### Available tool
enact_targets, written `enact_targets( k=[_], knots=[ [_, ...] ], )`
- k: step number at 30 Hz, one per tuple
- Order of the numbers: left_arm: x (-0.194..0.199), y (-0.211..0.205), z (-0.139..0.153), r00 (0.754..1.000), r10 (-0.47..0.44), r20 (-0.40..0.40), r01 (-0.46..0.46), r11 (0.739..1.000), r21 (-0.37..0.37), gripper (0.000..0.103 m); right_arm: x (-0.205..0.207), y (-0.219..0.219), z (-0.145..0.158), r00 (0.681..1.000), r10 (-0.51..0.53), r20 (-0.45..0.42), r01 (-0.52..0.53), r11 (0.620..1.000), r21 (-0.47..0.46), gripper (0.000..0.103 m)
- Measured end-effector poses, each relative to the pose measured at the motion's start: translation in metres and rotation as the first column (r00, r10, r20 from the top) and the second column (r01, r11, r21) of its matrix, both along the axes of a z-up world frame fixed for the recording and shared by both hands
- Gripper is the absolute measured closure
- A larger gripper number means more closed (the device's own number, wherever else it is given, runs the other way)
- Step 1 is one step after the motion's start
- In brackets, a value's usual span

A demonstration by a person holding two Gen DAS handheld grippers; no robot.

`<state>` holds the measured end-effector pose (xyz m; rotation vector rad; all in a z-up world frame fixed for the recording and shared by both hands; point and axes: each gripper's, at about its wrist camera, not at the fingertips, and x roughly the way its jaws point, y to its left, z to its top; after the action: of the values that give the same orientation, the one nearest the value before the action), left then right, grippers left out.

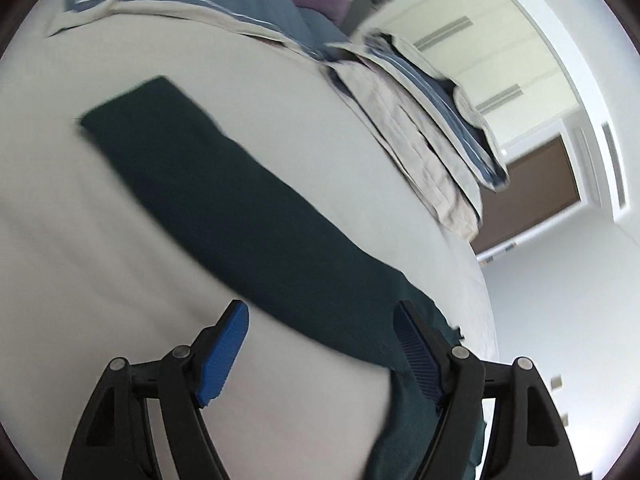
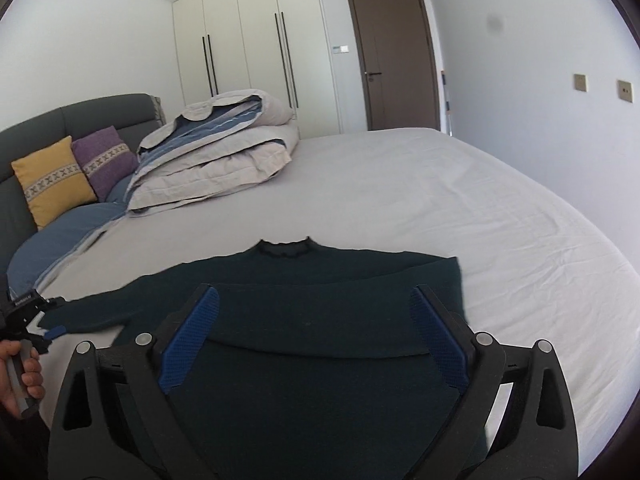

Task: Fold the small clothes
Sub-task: 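Lift the held sleeve with the left tool and fold it across the sweater body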

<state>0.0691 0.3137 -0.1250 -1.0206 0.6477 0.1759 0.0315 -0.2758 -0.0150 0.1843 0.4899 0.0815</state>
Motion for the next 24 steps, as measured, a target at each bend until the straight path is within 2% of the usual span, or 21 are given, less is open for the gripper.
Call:
enact_targets(
  k=[2,4,10,13,15,17,21,23,24],
  knots=[
    [-0.014,0.041,-0.013,0.996,0.092,0.001,-0.092,0.993,-0.080,0.027,0.004,0.014,0.001,0.999,0.044,-0.027,-0.042,0.997,0.059,0.006],
    [-0.020,0.072,-0.024,0.987,0.158,0.000,-0.156,0.979,-0.128,0.027,0.002,0.031,0.000,0.996,0.075,-0.043,-0.070,0.993,0.099,0.006],
    [-0.004,0.113,-0.041,0.967,0.254,-0.002,-0.247,0.939,-0.239,0.033,0.002,0.063,-0.008,0.988,0.133,-0.081,-0.117,0.978,0.171,0.007],
    [0.008,0.118,-0.046,0.957,0.288,-0.027,-0.285,0.921,-0.265,0.058,0.001,0.067,-0.010,0.987,0.134,-0.084,-0.118,0.978,0.175,0.008],
    [0.019,0.117,-0.044,0.962,0.268,-0.047,-0.270,0.926,-0.264,0.089,0.000,0.064,-0.011,0.988,0.131,-0.085,-0.114,0.977,0.181,0.010],
    [0.028,0.107,-0.031,0.971,0.234,-0.039,-0.237,0.947,-0.217,0.094,-0.001,0.058,-0.014,0.988,0.128,-0.089,-0.109,0.977,0.185,0.012],
    [0.053,0.060,0.014,0.995,0.102,0.021,-0.101,0.994,-0.046,0.095,-0.002,0.039,-0.031,0.988,0.104,-0.113,-0.078,0.973,0.219,0.016],
    [0.075,0.018,0.040,0.999,-0.011,0.032,0.008,0.998,0.064,0.095,-0.006,0.027,-0.043,0.988,0.081,-0.130,-0.047,0.968,0.246,0.018],
    [0.086,-0.006,0.052,0.997,-0.067,0.032,0.062,0.991,0.122,0.095,-0.010,0.019,-0.049,0.988,0.069,-0.137,-0.031,0.964,0.263,0.018]
  ],
)
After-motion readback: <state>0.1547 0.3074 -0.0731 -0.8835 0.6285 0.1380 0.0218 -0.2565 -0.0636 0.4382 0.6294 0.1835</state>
